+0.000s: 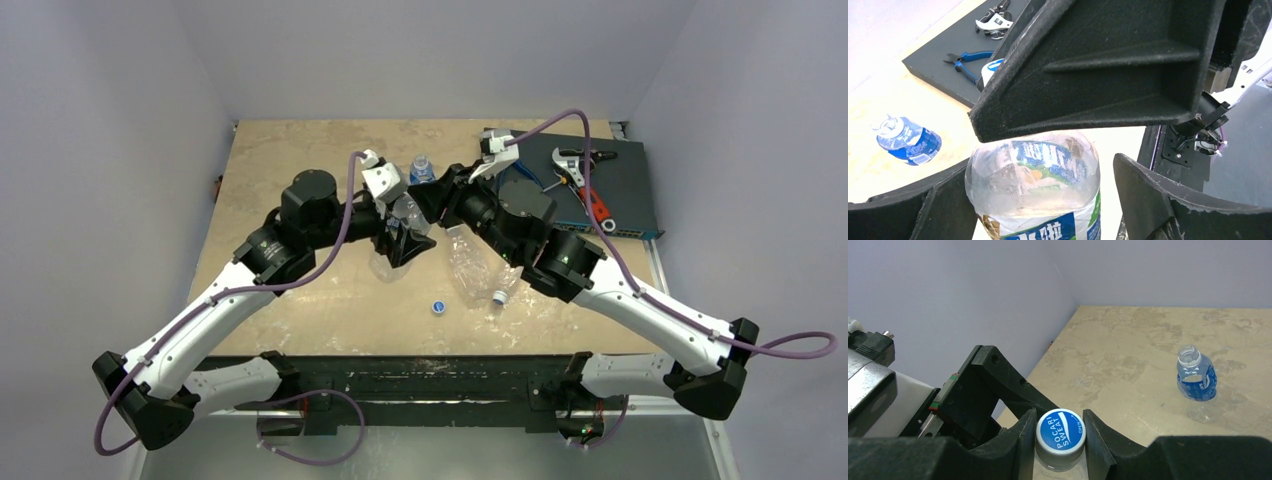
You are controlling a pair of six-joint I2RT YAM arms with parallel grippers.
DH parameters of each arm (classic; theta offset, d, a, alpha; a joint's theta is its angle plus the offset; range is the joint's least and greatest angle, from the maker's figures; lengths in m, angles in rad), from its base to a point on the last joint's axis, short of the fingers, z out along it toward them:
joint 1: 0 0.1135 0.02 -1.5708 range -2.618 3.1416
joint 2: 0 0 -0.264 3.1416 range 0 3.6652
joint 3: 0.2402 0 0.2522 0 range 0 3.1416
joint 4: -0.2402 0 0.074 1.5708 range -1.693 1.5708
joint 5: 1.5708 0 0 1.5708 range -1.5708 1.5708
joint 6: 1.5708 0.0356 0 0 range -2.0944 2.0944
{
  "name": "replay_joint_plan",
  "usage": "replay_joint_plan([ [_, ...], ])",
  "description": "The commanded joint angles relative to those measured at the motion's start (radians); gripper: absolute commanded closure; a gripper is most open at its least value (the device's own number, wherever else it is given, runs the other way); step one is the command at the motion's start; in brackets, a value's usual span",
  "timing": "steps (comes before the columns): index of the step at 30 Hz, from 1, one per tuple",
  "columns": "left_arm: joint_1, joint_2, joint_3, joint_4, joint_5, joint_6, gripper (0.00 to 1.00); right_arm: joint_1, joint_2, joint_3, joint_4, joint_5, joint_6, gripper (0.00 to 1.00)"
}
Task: Unscrew the bottle caps
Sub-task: Pick up the plastic bottle at the center of the board.
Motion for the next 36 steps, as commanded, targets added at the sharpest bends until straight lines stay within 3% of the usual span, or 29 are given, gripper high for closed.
replay_joint_plan([
  [1,-0.002,-0.021,0.006,0.022,0.065,-0.034,0.17,0.006,-0.040,0.044,0.078,0.038,-0.018,0.99],
  [5,-0.001,-0.019,0.020,0.024,0.084,-0.036,0.48,0.019,-0.046,0.048,0.090,0.044,-0.023,0.99],
  [8,0.003,-0.017,0.023,0.024,0.083,-0.038,0.52,0.029,-0.035,0.067,0.081,0.042,-0.032,0.93],
  [9,0.004,-0.016,0.026,0.028,0.081,-0.038,0.52,0.031,-0.029,0.076,0.076,0.038,-0.031,0.86],
  [12,0.006,-0.014,0.044,0.042,0.060,-0.028,0.52,0.035,-0.017,0.099,0.055,0.048,-0.011,0.49],
  [15,0.007,-0.009,0.055,0.034,0.056,-0.013,0.52,0.035,-0.015,0.131,0.027,0.095,0.013,0.35],
  [25,0.006,-0.029,0.066,0.088,0.001,0.050,0.55,0.035,0.013,0.199,-0.010,0.110,0.023,0.40],
  [36,0.005,-0.034,0.116,0.114,0.074,0.178,0.58,0.035,0.000,0.188,0.014,0.099,0.009,0.43],
])
